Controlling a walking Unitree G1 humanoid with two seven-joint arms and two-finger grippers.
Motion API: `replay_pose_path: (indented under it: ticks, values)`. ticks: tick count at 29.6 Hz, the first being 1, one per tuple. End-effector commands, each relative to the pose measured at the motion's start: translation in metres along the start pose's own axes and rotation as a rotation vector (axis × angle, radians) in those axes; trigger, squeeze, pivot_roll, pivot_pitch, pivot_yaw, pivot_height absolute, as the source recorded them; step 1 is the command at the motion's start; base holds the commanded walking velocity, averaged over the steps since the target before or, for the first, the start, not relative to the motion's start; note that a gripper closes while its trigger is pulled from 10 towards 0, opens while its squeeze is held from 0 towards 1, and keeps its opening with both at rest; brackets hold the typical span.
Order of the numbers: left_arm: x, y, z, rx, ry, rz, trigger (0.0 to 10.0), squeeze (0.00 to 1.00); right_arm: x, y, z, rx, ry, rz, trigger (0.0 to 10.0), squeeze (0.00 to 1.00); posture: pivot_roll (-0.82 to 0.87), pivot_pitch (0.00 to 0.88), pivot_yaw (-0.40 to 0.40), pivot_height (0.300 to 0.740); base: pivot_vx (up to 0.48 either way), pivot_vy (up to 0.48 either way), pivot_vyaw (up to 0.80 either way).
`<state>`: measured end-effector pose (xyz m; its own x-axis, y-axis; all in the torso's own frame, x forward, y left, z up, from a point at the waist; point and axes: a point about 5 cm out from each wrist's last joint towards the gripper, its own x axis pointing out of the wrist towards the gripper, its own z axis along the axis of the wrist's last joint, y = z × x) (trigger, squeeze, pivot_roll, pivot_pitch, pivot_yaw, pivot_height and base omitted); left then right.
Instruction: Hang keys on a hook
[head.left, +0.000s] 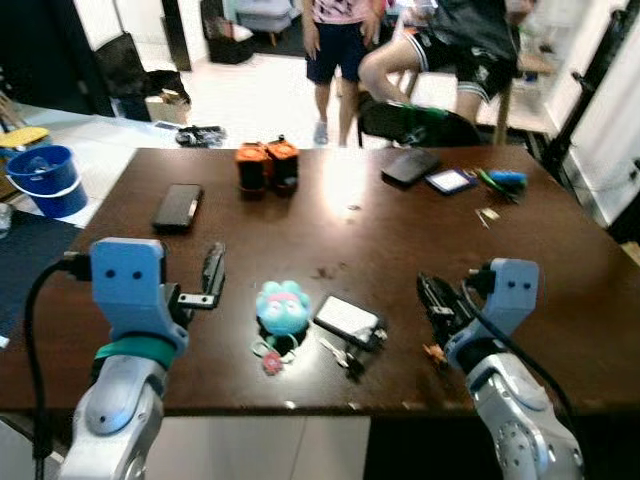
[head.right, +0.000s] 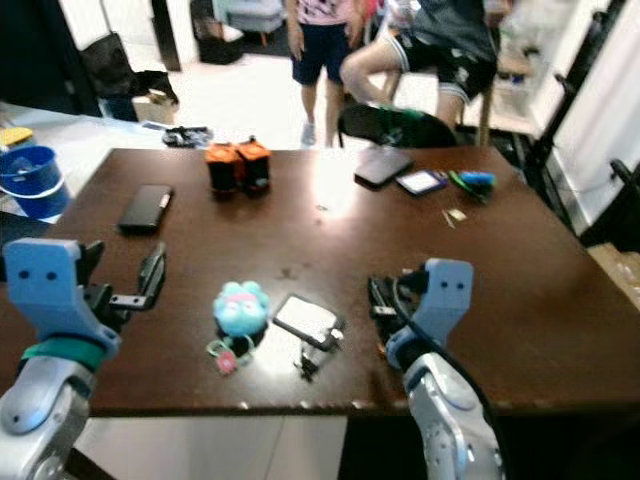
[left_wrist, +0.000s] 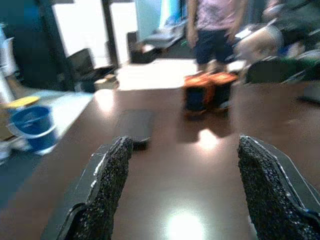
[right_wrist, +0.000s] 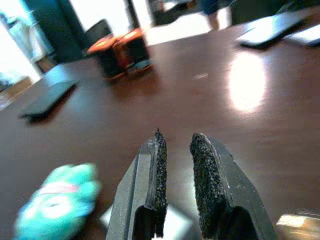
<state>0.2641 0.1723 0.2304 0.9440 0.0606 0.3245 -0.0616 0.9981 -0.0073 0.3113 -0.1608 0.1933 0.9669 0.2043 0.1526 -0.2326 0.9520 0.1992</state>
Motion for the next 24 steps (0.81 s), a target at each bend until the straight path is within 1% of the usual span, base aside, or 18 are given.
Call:
replay_pose_path:
  ticks: [1,3,6,10,11,12,15,16,18,19,22,24]
  values:
    - [-0.001,-0.001,0.0,-0.003,0.008,-0.011,10.0,0.0,-0.005,-0.006,-0.008,-0.007,0.046,-0.02,10.0,0.0,-0.18,0.15,0.14,0.74,0.33,0.0,0.0]
    - [-0.001,-0.002,0.0,-0.013,0.006,-0.018,10.0,0.0,-0.005,-0.007,-0.01,-0.01,0.059,-0.019,10.0,0.0,-0.18,0.15,0.14,0.74,0.0,0.0,0.0]
    - [-0.002,-0.006,0.0,-0.046,0.014,-0.04,10.0,0.0,-0.007,-0.009,-0.014,-0.041,0.1,-0.017,10.0,0.0,-0.18,0.152,0.148,0.74,0.0,0.0,0.0]
    - [-0.002,-0.007,0.0,-0.052,0.021,-0.052,10.0,0.0,-0.008,-0.012,-0.017,-0.054,0.126,-0.032,10.0,0.0,-0.18,0.154,0.151,0.74,0.0,0.0,0.0]
    - [-0.002,-0.008,-0.001,-0.067,0.026,-0.064,10.0,0.0,-0.011,-0.016,-0.021,-0.074,0.156,-0.055,10.0,0.0,-0.18,0.155,0.159,0.74,0.0,0.0,0.0]
    - [-0.002,-0.008,-0.001,-0.067,0.026,-0.064,10.0,0.0,-0.011,-0.016,-0.021,-0.074,0.156,-0.055,10.0,0.0,-0.18,0.155,0.159,0.74,0.0,0.0,0.0]
    - [-0.005,-0.014,-0.004,-0.109,0.052,-0.121,10.0,0.0,-0.019,-0.026,-0.027,-0.104,0.216,-0.102,10.0,0.0,-0.18,0.157,0.164,0.74,0.0,0.0,0.0]
    - [-0.007,-0.017,-0.004,-0.122,0.053,-0.154,10.0,0.0,-0.024,-0.027,-0.027,-0.093,0.22,-0.097,10.0,0.0,-0.19,0.158,0.174,0.74,0.0,0.0,0.0]
    - [-0.009,-0.019,-0.004,-0.139,0.054,-0.174,10.0,0.0,-0.028,-0.024,-0.027,-0.062,0.221,-0.064,10.0,0.0,-0.19,0.157,0.177,0.74,0.0,0.0,0.0]
    - [-0.009,-0.019,-0.004,-0.139,0.054,-0.174,10.0,0.0,-0.028,-0.024,-0.027,-0.062,0.221,-0.064,10.0,0.0,-0.19,0.157,0.177,0.74,0.0,0.0,0.0]
    - [-0.011,-0.02,-0.004,-0.146,0.057,-0.18,10.0,0.0,-0.036,-0.022,-0.027,-0.036,0.242,-0.017,10.0,0.0,-0.19,0.155,0.179,0.74,0.0,0.0,0.0]
    - [-0.011,-0.02,-0.004,-0.146,0.057,-0.18,10.0,0.0,-0.036,-0.022,-0.027,-0.036,0.242,-0.017,10.0,0.0,-0.19,0.155,0.179,0.74,0.0,0.0,0.0]
